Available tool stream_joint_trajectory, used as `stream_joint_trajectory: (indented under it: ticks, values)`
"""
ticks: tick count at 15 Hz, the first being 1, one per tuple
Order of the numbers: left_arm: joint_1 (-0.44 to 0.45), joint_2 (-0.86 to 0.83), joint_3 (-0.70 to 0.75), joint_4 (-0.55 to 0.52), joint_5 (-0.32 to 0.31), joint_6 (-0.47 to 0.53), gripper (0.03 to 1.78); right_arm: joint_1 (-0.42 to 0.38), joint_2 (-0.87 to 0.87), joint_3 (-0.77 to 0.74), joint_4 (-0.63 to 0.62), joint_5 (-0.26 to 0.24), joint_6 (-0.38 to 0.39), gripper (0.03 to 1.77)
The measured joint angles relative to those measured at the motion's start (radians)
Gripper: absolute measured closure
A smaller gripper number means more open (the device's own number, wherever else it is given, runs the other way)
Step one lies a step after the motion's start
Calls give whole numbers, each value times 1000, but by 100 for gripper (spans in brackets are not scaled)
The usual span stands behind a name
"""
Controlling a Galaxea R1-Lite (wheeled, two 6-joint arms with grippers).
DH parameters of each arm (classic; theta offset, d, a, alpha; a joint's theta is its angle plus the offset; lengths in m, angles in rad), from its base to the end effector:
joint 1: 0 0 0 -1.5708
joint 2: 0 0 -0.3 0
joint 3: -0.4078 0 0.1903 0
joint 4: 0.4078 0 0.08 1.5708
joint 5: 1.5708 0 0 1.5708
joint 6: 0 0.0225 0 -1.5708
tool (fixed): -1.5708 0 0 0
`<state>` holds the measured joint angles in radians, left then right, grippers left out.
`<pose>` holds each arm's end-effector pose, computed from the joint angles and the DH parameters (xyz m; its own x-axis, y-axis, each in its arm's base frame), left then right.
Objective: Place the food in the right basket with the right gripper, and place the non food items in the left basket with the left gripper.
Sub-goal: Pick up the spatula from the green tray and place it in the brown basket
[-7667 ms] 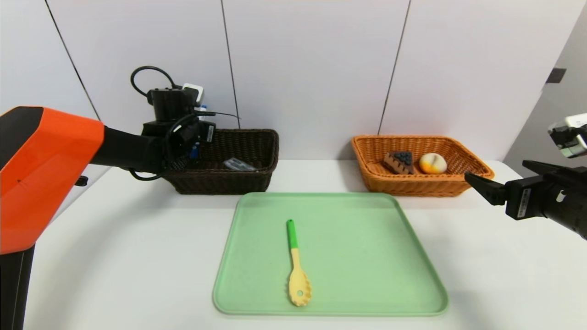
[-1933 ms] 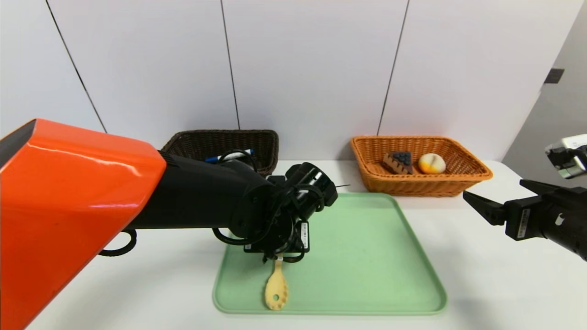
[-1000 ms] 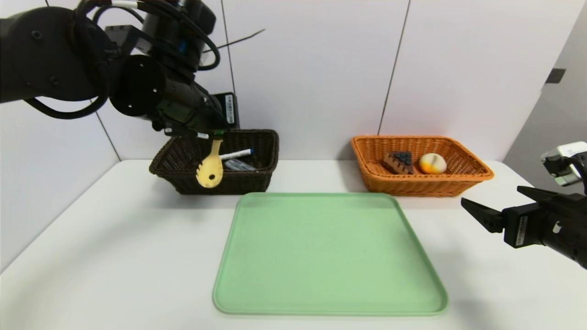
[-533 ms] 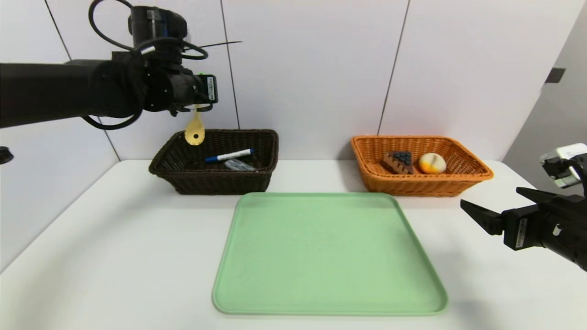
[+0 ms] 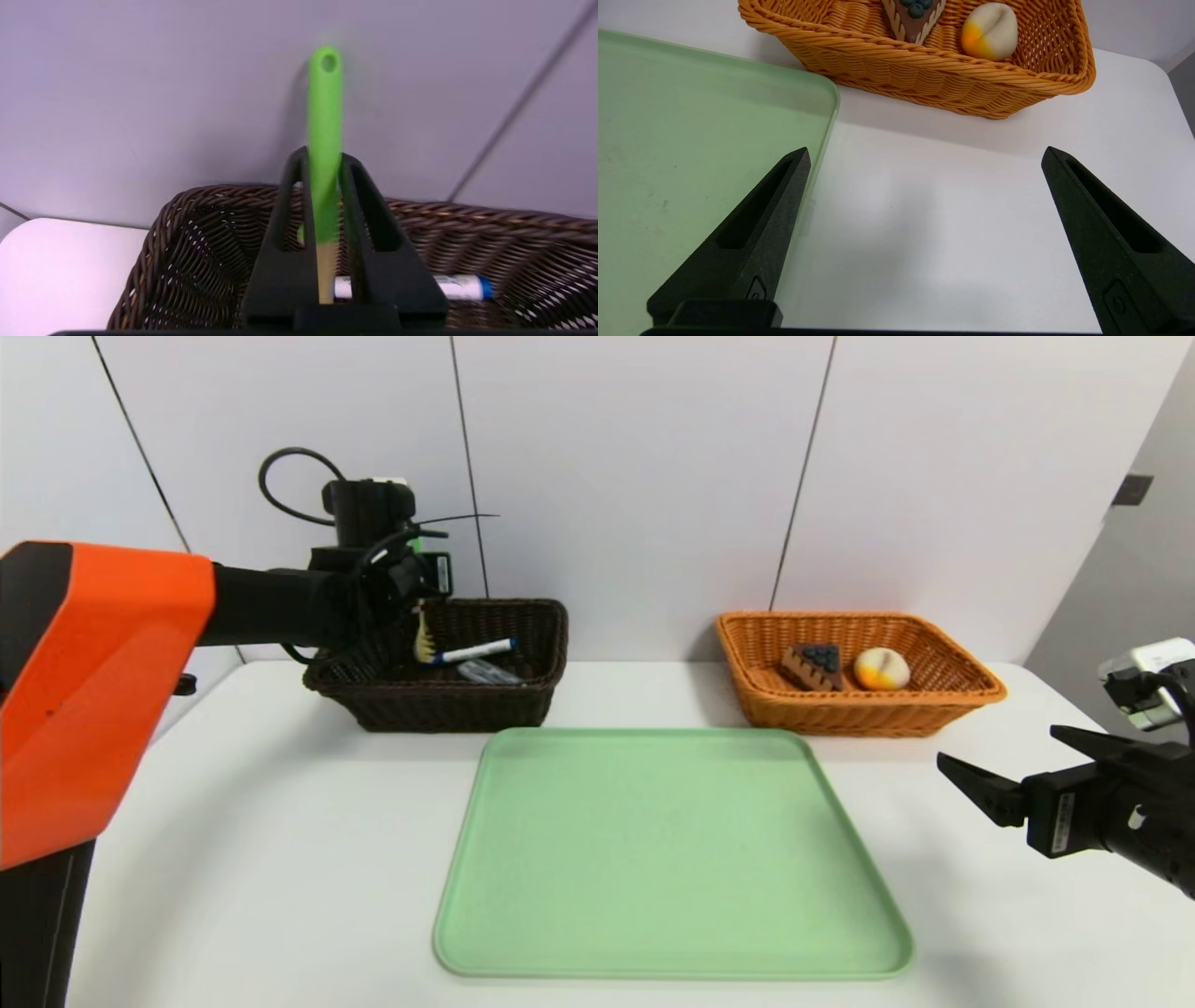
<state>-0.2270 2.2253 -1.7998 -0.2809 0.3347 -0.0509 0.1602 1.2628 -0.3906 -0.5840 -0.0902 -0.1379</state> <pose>0.4626 -0.0993 0.2200 0.9846 0.1097 -0.1361 -0.1112 0.9938 -0.0031 0.1754 0.0263 0.1715 0.9570 0.0634 -0.2831 -0.1115 0.9813 -0.1572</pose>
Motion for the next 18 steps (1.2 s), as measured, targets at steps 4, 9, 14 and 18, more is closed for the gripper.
stream_joint_trajectory:
  ticks: [4,9,14,18]
  values:
    - [26,85,-4,-46,10,0,167,0,-1,-1,0,0,-1,9]
    - [50,115,-4,-80,10,24,167,4,1,-2,0,0,-1,9]
    - [56,107,-2,-88,10,44,128,5,2,1,0,0,1,9]
    - [62,71,-5,-146,-6,64,83,5,-1,5,0,0,1,9]
